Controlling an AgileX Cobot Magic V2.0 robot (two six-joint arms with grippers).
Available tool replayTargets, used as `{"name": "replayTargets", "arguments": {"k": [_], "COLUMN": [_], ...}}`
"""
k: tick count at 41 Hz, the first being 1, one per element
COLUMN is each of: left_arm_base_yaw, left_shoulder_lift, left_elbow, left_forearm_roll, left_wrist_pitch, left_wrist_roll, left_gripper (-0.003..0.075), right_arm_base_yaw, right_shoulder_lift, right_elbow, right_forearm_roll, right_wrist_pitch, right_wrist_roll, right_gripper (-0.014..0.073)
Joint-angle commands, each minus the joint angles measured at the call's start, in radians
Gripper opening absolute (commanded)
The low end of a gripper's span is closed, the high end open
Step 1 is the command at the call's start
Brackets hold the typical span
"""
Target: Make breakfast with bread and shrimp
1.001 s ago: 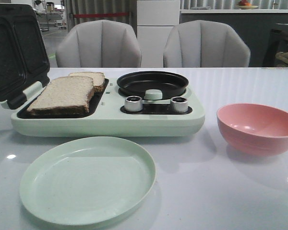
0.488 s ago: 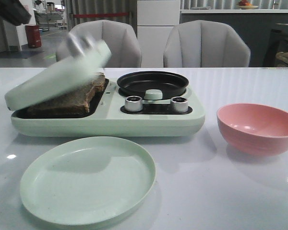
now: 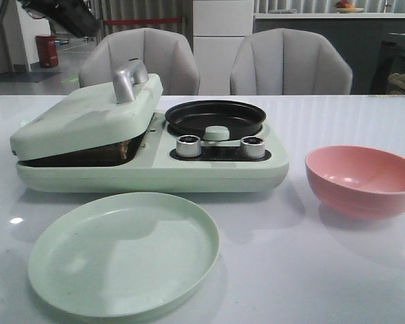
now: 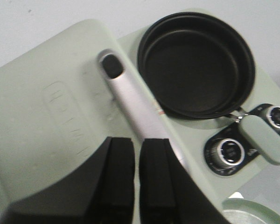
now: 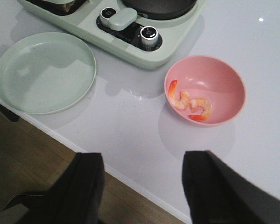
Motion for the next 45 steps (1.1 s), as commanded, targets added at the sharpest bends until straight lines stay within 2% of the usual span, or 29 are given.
{"name": "replayTargets", "arguments": {"k": [1,12,24,31,37,41,45], "left_arm_base_yaw": [-0.057,-0.215,-0.418,-0.533,-0.596,-0.603,-0.603], "left_shoulder_lift": [-0.101,-0.222,-0.374,-0.443,-0.515,-0.58,-0.659], "left_elbow": [-0.037,-0.02,0.136,0.243,0.341,0.407,0.481], "left_forearm_roll": [-0.017,0.035,0.103,0.277,0.498,0.546,0.546], "left_wrist_pitch": [-0.047,0.03,0.031,0.031,0.021,-0.011,-0.053], "left_wrist_roll": [0.001,0.001,-0.028,-0.201,-0.427,-0.556,-0.607], "left_gripper": [0.0168,0.0168,0.0168,0.0168,0.0168,0.0168,0.0168], "right_arm_base_yaw": [-0.004,-0.004,-0.004,-0.004,-0.004,-0.004,-0.004], "right_shoulder_lift": [-0.001,-0.001,0.0,0.0,0.0,0.0,0.0], "right_elbow": [-0.024,-0.024,-0.024,-0.024,-0.024,-0.024,-0.024], "right_forearm_roll": [-0.015,-0.015,-0.016,-0.011,-0.009,-0.009,-0.009], "right_wrist_pitch": [-0.067,-0.067,-0.067,-0.068,-0.077,-0.08,-0.083], "right_wrist_roll": [-0.001,-0.001,-0.001,-0.001,-0.001,-0.001,-0.001], "right_gripper": [0.0483,0.0483,0.0483,0.0483,0.0483,0.0483,0.0483]}}
